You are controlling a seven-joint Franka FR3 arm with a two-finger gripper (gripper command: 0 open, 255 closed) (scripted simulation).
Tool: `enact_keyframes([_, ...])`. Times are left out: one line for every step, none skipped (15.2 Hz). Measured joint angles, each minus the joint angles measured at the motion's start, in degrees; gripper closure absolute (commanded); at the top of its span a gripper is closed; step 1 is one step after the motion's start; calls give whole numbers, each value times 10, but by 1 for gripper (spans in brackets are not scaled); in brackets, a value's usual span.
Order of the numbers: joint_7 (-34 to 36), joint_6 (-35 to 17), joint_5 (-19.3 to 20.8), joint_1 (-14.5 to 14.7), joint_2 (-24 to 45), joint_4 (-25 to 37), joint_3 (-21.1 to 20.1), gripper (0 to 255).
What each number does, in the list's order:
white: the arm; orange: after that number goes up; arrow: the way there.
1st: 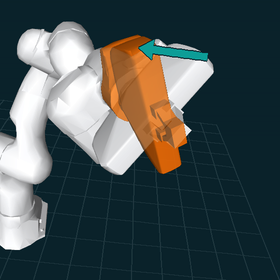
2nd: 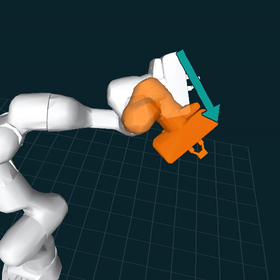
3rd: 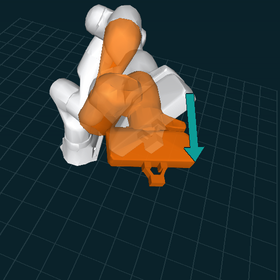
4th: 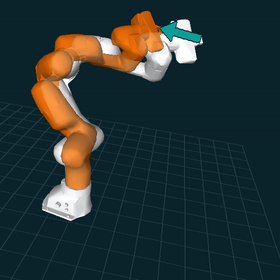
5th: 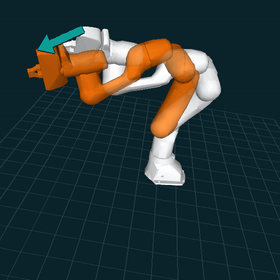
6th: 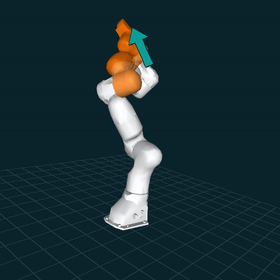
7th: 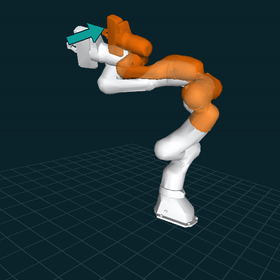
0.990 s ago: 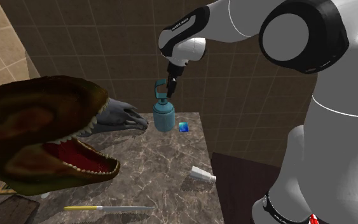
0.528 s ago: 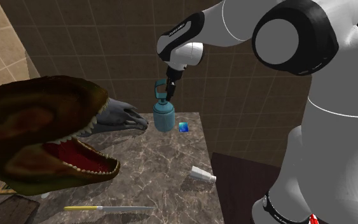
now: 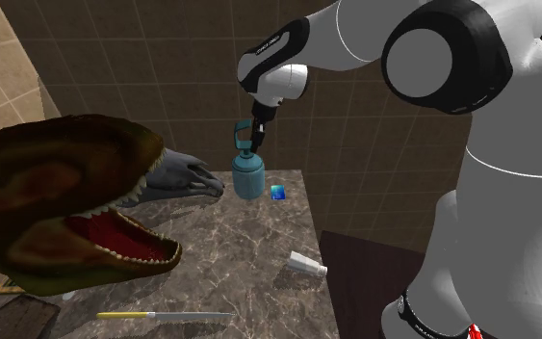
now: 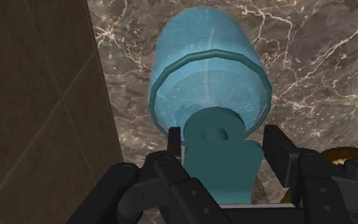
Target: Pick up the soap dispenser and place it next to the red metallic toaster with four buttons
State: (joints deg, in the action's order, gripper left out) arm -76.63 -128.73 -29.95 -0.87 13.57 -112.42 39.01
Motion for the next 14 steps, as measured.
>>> enact_keyframes([0, 0, 0, 0, 0, 0, 0, 255])
enact_keyframes([0, 0, 0, 0, 0, 0, 0, 255])
enact_keyframes([0, 0, 0, 0, 0, 0, 0, 255])
enact_keyframes([0, 0, 0, 0, 0, 0, 0, 255])
enact_keyframes([0, 0, 0, 0, 0, 0, 0, 255])
enact_keyframes([3, 2, 3, 1, -3, 0, 1, 255])
enact_keyframes([5, 6, 6, 2, -5, 3, 2, 255])
enact_keyframes([8, 11, 10, 2, -7, 6, 3, 255])
enact_keyframes([13, 16, 16, 4, -13, 8, 5, 255])
enact_keyframes([18, 22, 21, 5, -16, 12, 6, 255])
enact_keyframes([23, 27, 26, 6, -21, 15, 8, 255])
enact_keyframes([27, 33, 30, 7, -23, 20, 9, 255])
enact_keyframes([30, 40, 34, 7, -26, 25, 10, 255])
enact_keyframes([35, 45, 39, 9, -30, 28, 11, 255])
